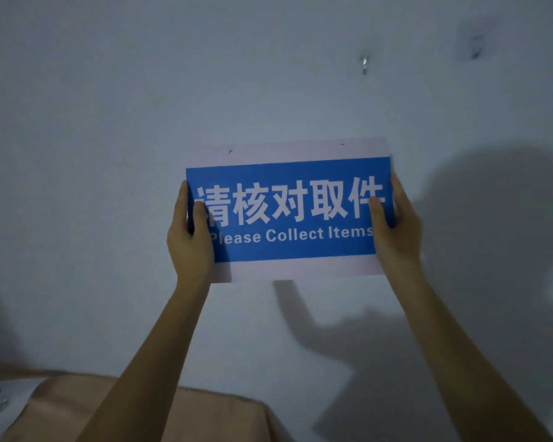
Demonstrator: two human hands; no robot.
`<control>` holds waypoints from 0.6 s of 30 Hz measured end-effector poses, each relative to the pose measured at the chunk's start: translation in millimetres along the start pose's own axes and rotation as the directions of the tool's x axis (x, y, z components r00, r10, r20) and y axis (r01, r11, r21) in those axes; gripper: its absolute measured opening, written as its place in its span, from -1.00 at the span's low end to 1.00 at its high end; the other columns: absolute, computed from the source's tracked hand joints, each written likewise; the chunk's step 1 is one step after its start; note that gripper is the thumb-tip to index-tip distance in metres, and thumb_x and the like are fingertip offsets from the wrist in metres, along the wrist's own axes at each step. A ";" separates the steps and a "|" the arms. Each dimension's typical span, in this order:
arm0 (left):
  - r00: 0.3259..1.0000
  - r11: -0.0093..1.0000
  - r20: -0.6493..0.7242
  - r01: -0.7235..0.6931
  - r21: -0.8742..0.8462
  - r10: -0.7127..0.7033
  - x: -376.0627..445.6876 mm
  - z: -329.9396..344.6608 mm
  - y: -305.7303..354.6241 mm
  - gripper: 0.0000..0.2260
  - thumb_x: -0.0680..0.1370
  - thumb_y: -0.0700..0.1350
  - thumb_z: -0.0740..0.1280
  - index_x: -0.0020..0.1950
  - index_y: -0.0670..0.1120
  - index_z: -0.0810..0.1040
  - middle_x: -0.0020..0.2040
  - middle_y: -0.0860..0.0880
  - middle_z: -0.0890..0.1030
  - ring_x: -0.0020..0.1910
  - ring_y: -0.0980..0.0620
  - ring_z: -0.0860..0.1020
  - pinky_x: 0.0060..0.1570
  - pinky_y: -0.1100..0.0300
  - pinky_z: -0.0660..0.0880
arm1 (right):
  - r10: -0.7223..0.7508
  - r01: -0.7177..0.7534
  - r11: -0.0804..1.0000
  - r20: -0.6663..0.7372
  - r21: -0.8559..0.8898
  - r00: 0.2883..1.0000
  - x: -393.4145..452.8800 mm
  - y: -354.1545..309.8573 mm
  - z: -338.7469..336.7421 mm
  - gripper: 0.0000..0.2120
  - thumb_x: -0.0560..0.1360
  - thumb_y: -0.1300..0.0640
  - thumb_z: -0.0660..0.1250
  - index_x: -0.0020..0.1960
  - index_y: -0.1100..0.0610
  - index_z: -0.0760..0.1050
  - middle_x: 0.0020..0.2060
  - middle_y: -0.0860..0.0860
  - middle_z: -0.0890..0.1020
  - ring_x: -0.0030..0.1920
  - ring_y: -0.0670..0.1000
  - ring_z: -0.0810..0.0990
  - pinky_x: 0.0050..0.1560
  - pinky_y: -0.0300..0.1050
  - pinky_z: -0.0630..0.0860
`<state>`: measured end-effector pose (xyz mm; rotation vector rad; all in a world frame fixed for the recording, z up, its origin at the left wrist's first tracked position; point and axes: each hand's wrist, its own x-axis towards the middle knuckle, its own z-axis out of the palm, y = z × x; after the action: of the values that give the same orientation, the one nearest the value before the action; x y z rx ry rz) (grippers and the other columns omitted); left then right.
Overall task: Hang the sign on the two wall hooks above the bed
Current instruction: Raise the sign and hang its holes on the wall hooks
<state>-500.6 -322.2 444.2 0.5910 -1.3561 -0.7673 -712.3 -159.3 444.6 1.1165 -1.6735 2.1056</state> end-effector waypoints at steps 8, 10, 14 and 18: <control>0.994 0.990 0.054 -0.089 -0.113 0.095 20.2 96.2 30.7 -0.59 0.64 -0.02 0.12 0.51 0.09 0.25 0.37 0.02 0.51 0.22 0.03 0.56 0.23 0.06 0.51 | -0.112 0.095 0.990 -0.174 -0.104 0.978 63.5 -10.3 -57.0 -0.49 0.58 0.10 0.23 0.51 0.01 0.21 0.19 -0.18 0.45 0.18 -0.11 0.49 0.19 -0.18 0.45; 0.993 0.986 0.055 -0.099 -0.137 0.108 24.8 111.9 35.6 -0.58 0.64 -0.01 0.12 0.51 0.10 0.25 0.39 0.03 0.49 0.26 0.02 0.54 0.27 0.01 0.49 | -0.131 0.110 0.987 -0.184 -0.120 0.974 76.3 -12.9 -66.8 -0.49 0.59 0.11 0.23 0.51 0.00 0.20 0.23 -0.13 0.49 0.17 -0.10 0.51 0.16 -0.20 0.46; 0.991 0.975 0.046 -0.111 -0.191 0.122 30.5 148.4 42.4 -0.57 0.62 0.03 0.12 0.50 0.14 0.25 0.41 0.01 0.48 0.33 0.01 0.51 0.32 -0.05 0.45 | -0.184 0.148 0.973 -0.209 -0.177 0.960 101.1 -16.2 -87.8 -0.49 0.59 0.09 0.22 0.51 0.01 0.20 0.35 0.01 0.50 0.23 -0.02 0.53 0.20 -0.15 0.48; 0.990 0.970 0.051 -0.122 -0.210 0.135 30.6 175.3 51.6 -0.58 0.63 0.00 0.12 0.51 0.09 0.26 0.44 0.05 0.44 0.34 0.06 0.48 0.33 0.06 0.43 | -0.198 0.155 0.968 -0.216 -0.198 0.956 118.6 -15.3 -102.7 -0.49 0.59 0.08 0.21 0.51 0.01 0.19 0.34 0.01 0.51 0.17 -0.06 0.53 0.13 -0.21 0.46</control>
<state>-665.3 -303.3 526.9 0.3139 -1.3403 -0.8150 -827.0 -93.3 530.2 0.8889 -1.5545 1.8532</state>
